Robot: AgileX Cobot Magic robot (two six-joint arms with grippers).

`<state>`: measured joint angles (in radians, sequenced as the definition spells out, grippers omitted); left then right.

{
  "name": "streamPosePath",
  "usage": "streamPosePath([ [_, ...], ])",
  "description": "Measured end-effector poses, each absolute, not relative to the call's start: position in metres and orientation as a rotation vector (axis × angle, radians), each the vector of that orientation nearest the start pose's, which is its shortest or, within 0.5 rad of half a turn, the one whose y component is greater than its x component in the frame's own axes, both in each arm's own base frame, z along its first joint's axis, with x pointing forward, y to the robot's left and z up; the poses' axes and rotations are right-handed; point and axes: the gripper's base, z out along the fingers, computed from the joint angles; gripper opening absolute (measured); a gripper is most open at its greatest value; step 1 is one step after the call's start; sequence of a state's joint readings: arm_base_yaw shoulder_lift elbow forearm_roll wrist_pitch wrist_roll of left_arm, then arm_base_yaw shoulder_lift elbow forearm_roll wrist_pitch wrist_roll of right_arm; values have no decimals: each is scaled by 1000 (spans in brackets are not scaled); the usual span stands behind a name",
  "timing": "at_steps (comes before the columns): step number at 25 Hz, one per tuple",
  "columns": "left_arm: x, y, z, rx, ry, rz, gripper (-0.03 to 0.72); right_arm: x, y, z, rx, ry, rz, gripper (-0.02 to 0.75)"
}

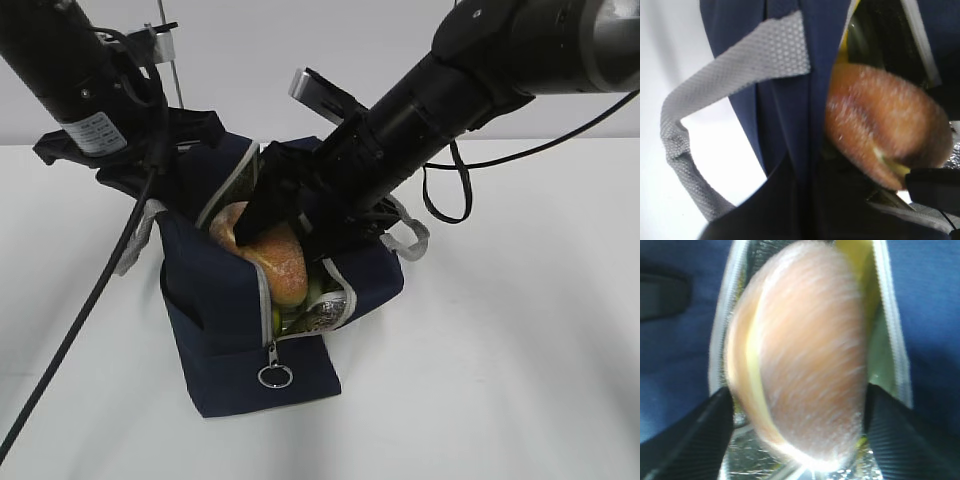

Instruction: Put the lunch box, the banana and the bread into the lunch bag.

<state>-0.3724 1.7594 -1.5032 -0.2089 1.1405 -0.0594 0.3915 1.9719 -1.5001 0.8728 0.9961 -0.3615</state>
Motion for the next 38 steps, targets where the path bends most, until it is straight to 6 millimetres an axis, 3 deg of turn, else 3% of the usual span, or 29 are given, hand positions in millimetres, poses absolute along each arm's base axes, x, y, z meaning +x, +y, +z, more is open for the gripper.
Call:
streamPosePath([
  [12, 334, -149, 287, 363, 2883, -369, -3, 362, 213, 277, -626, 2669, 1090, 538],
  [21, 334, -149, 287, 363, 2881, -368, -3, 345, 185, 332, -619, 2578, 736, 536],
  [24, 335, -149, 287, 363, 2881, -368, -3, 347, 178, 331, -605, 2601, 620, 536],
  [31, 335, -149, 287, 363, 2880, -368, -3, 352, 178, 323, -604, 2606, 586, 536],
  [38, 335, -149, 287, 363, 2879, -367, -3, 366, 183, 294, -604, 2676, 571, 536],
])
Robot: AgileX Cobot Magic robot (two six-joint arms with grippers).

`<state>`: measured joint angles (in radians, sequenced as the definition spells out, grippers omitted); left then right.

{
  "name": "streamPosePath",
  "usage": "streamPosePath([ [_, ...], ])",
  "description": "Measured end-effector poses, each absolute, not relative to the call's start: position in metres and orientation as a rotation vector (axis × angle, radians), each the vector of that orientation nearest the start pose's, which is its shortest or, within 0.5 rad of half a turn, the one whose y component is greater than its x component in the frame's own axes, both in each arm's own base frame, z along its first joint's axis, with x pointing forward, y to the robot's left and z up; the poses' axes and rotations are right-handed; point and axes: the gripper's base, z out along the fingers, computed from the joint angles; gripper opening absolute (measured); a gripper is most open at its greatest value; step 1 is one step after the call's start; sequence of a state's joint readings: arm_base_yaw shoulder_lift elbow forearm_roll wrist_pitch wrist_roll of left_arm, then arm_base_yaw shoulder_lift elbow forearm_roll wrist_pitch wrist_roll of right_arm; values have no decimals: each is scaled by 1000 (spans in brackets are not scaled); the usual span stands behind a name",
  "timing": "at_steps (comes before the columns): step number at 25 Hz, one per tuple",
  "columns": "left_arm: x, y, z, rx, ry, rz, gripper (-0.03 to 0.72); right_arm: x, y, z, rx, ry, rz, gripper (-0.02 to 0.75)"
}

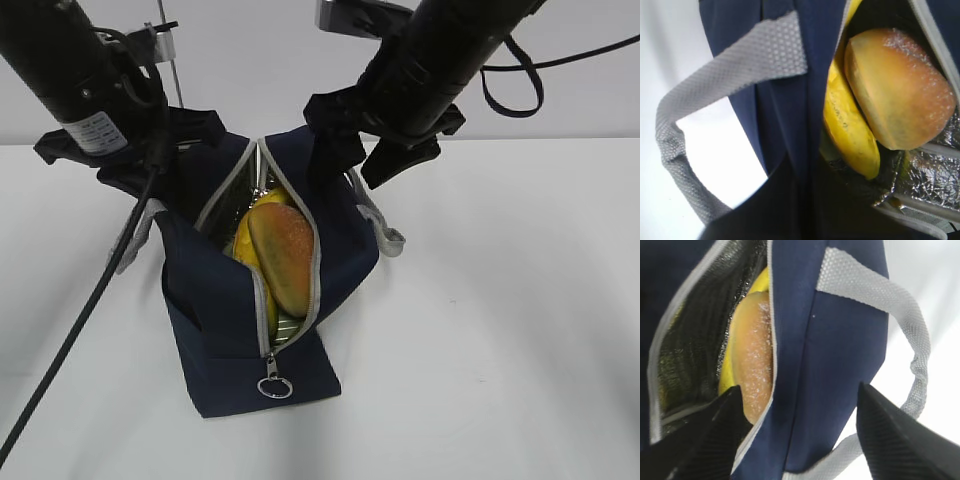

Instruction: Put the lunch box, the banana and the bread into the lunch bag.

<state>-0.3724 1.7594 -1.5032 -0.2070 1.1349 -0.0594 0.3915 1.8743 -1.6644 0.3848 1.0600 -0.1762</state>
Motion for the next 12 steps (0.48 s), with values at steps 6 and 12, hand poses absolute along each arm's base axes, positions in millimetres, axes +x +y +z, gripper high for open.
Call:
streamPosePath([
  [6, 335, -149, 287, 362, 2876, -367, -3, 375, 187, 271, -600, 2726, 566, 523],
  [12, 335, -149, 287, 362, 2875, -368, -3, 377, 188, 263, -594, 2742, 571, 236],
])
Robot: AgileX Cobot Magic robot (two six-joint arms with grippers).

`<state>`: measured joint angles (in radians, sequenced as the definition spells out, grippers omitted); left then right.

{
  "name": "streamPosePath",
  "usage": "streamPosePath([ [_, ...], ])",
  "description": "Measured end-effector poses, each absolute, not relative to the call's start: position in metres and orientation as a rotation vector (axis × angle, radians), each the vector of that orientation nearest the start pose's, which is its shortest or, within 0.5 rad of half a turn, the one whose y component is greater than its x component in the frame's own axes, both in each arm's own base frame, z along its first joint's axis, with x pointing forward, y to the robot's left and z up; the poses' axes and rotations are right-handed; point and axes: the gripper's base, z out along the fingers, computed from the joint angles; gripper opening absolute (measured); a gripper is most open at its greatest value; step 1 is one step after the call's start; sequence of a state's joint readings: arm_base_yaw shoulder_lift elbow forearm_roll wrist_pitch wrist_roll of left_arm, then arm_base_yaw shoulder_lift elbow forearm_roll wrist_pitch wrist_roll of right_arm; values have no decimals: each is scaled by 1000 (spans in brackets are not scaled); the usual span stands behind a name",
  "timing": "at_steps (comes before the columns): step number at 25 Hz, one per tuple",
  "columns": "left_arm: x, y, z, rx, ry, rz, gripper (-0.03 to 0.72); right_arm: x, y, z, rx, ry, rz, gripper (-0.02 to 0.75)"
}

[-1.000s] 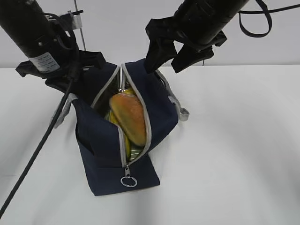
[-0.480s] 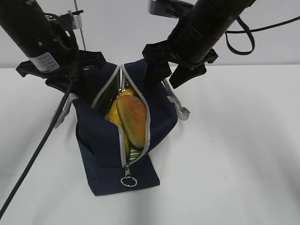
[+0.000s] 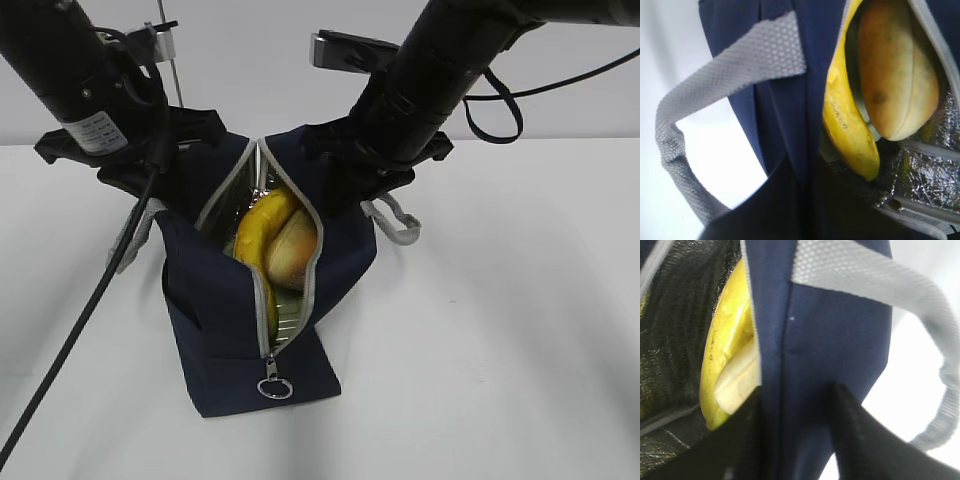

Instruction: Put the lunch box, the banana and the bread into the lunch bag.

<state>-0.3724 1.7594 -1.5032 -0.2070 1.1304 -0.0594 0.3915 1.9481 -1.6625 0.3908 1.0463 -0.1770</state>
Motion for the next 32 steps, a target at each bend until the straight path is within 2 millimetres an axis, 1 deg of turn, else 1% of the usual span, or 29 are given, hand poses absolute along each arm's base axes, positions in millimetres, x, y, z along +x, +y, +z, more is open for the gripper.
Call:
streamPosePath([
  [2, 335, -149, 287, 362, 2875, -368, -3, 377, 188, 263, -592, 2740, 573, 103],
  [3, 335, -149, 287, 362, 2875, -368, -3, 377, 188, 263, -592, 2740, 573, 56],
  [4, 335, -149, 287, 362, 2875, -368, -3, 377, 189, 263, -588, 2740, 584, 23],
  [5, 335, -149, 287, 362, 2875, -368, -3, 377, 189, 264, -585, 2740, 592, 10],
  [8, 336, -150, 287, 361, 2865, -384, -3, 377, 191, 264, -563, 2739, 625, 1],
  [11, 337, -155, 292, 382, 2834, -450, -3, 375, 191, 271, -510, 2733, 641, 1],
  [16, 345, -160, 319, 391, 2742, -497, -3, 366, 187, 298, -475, 2669, 657, 0],
  [18, 348, -163, 327, 400, 2722, -505, -3, 363, 185, 307, -475, 2648, 657, 0],
  [22, 354, -178, 334, 448, 2682, -519, -3, 363, 179, 317, -456, 2611, 647, 0],
  [27, 355, -204, 332, 530, 2667, -537, -3, 368, 165, 324, -435, 2622, 626, 0],
  [30, 355, -212, 326, 544, 2685, -545, -3, 369, 159, 325, -450, 2640, 577, 0],
  [32, 357, -214, 322, 541, 2696, -545, -3, 369, 157, 325, -461, 2651, 546, 0],
])
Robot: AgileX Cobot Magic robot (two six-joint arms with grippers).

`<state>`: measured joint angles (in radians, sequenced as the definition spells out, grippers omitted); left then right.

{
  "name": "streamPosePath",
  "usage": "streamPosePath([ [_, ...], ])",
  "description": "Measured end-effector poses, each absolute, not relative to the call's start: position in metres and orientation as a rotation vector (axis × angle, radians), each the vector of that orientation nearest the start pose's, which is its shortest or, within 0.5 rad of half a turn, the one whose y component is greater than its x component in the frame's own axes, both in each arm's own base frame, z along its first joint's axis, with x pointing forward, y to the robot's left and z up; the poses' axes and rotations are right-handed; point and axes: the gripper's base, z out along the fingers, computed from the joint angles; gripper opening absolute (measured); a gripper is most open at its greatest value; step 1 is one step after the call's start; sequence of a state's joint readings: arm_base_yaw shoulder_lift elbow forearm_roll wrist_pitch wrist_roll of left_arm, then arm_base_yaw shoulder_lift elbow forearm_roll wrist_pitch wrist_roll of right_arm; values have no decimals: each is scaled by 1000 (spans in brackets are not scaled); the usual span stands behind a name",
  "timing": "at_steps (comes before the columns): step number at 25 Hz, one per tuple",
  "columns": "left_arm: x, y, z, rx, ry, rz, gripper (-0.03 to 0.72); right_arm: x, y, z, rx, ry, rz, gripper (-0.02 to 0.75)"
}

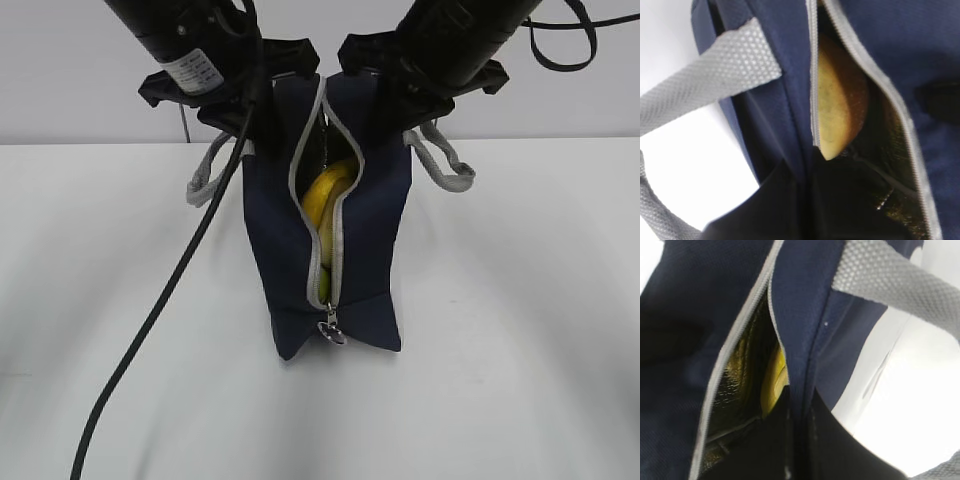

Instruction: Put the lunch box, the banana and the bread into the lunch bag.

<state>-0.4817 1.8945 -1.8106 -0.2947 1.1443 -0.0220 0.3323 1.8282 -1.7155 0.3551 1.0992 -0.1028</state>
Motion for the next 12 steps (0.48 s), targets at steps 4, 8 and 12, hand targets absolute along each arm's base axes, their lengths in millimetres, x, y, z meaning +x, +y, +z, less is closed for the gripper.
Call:
streamPosePath([
  [4, 360, -215, 319, 532, 2684, -546, -3, 369, 156, 324, -467, 2656, 523, 0],
  [8, 364, -218, 313, 523, 2683, -551, -3, 372, 156, 320, -466, 2663, 515, 0],
  [12, 367, -219, 307, 520, 2694, -552, -3, 377, 157, 311, -466, 2675, 498, 0],
])
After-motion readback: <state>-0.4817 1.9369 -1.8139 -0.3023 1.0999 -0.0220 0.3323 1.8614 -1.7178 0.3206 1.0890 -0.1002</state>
